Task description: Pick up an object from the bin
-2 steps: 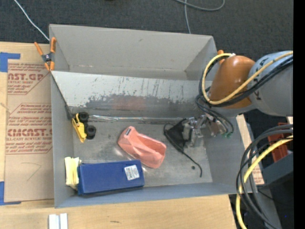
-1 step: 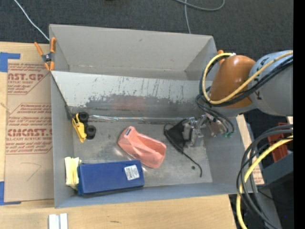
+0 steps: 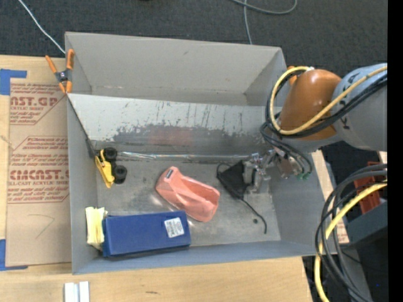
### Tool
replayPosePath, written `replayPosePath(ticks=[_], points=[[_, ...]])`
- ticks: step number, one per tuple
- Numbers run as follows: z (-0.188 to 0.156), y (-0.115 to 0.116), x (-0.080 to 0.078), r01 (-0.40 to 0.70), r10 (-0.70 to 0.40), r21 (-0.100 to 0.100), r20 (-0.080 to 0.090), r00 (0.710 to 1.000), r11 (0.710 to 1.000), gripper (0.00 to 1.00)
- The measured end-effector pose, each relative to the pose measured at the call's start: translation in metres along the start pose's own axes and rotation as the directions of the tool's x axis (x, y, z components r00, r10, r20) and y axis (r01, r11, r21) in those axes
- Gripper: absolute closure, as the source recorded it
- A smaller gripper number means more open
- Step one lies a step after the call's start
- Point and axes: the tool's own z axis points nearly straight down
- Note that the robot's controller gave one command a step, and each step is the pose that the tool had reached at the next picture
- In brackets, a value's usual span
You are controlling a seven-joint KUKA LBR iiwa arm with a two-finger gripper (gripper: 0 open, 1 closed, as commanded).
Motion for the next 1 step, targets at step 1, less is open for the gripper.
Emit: replayPosePath(ticks=[1], points=[[-0.0272, -0.0002, -0.0012, 0.000, 0.000, 0.002, 0.005, 1.000, 1.000, 1.00]])
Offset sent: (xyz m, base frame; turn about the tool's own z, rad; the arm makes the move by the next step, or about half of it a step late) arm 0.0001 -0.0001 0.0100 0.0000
